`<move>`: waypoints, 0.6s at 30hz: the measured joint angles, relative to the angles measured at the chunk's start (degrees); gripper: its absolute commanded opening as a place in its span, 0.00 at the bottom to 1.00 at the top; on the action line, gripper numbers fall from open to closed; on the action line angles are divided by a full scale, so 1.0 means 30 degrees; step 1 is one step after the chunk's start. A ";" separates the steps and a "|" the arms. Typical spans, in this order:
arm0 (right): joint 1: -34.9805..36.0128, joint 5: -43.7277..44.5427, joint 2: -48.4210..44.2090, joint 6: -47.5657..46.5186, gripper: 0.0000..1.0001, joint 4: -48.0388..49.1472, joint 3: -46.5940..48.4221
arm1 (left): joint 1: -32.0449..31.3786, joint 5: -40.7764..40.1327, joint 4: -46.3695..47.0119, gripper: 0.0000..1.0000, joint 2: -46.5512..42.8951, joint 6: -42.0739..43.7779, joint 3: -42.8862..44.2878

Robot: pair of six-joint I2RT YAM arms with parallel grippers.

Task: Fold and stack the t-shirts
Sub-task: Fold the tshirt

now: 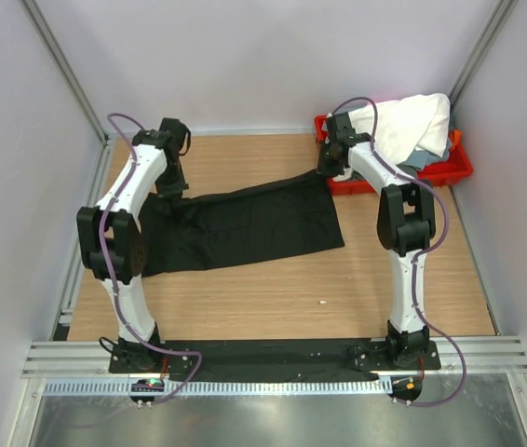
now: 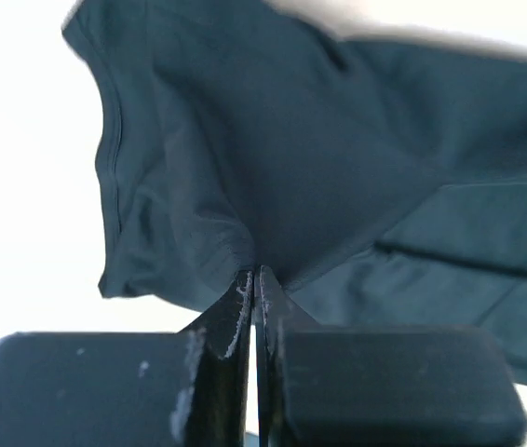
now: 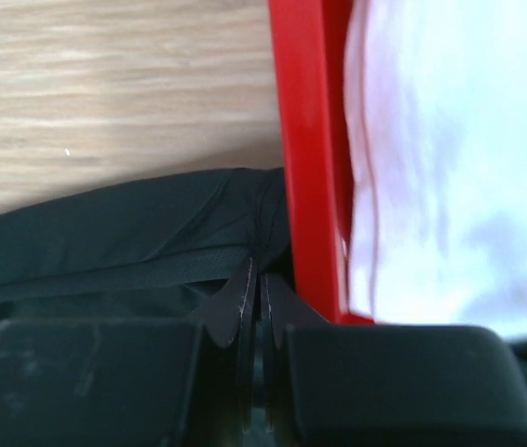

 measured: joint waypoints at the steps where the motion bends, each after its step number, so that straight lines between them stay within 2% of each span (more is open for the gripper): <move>1: 0.0000 0.0051 -0.0372 0.0022 0.08 0.0051 -0.0430 | -0.0051 0.0000 0.0029 0.00 -0.0197 -0.0015 -0.0503; 5: -0.0080 0.0197 -0.1690 0.0051 0.09 0.0430 -0.2055 | -0.0051 -0.0036 0.0022 0.00 -0.0772 -0.0058 -0.1770; 18: -0.0080 -0.0605 -0.3825 0.0736 0.10 0.1326 -0.5763 | -0.0051 -0.0568 -0.0233 0.00 -0.3031 0.0044 -0.2892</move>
